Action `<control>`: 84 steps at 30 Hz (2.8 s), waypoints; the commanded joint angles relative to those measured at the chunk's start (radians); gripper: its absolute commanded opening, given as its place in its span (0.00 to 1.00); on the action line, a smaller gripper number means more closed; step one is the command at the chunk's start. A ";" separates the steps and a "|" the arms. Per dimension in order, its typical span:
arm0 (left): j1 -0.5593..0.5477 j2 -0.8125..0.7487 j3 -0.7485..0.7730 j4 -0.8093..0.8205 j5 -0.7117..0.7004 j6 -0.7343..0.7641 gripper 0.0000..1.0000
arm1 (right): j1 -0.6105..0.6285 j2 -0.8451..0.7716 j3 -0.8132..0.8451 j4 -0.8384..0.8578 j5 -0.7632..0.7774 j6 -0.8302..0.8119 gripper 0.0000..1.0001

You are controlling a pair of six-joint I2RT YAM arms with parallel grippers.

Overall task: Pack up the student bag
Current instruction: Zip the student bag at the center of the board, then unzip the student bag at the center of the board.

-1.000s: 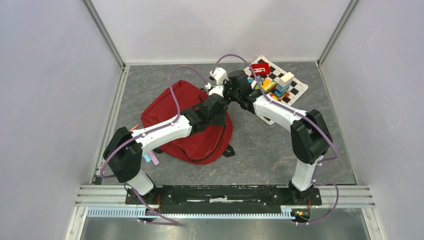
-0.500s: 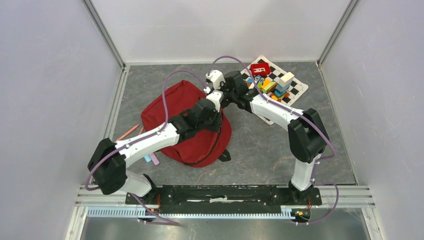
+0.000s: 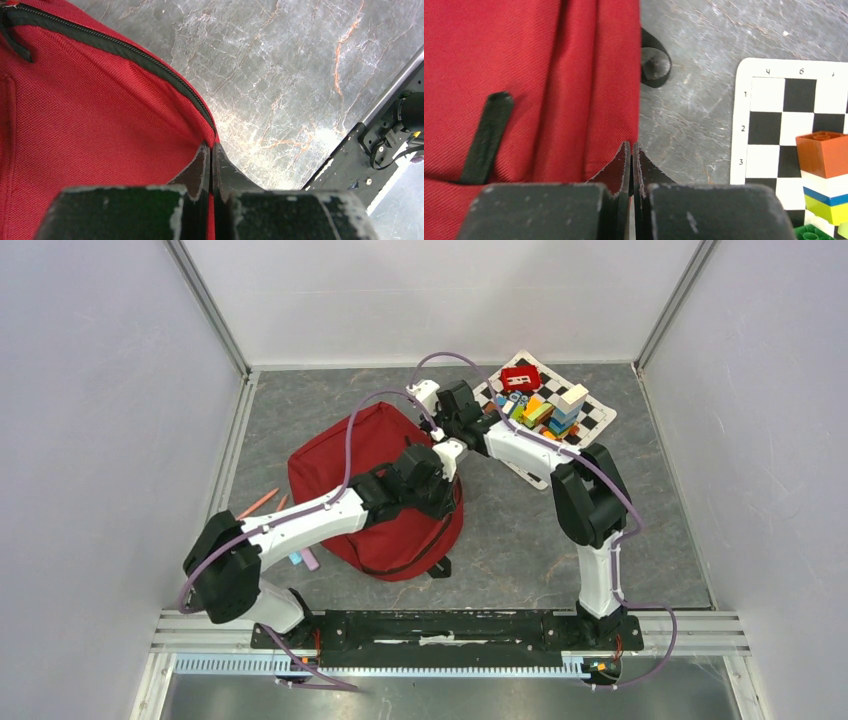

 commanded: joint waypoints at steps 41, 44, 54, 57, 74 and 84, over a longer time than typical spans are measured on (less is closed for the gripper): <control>0.318 -0.007 0.352 -0.283 -0.091 -0.056 0.99 | -0.223 -0.454 -0.296 0.035 -0.193 0.187 0.77; 0.368 0.079 0.386 -0.251 -0.058 -0.119 0.95 | -0.222 -0.459 -0.348 0.042 -0.218 0.225 0.75; 0.430 0.349 0.582 -0.234 -0.070 -0.188 0.66 | -0.219 -0.426 -0.406 0.073 -0.279 0.267 0.73; 0.433 0.397 0.620 -0.241 -0.091 -0.184 0.63 | -0.216 -0.412 -0.396 0.077 -0.283 0.270 0.72; 0.432 0.465 0.608 -0.258 -0.102 -0.190 0.56 | -0.214 -0.332 -0.325 0.047 -0.309 0.243 0.70; 0.431 0.481 0.588 -0.234 -0.045 -0.208 0.42 | -0.214 -0.328 -0.329 0.048 -0.314 0.242 0.69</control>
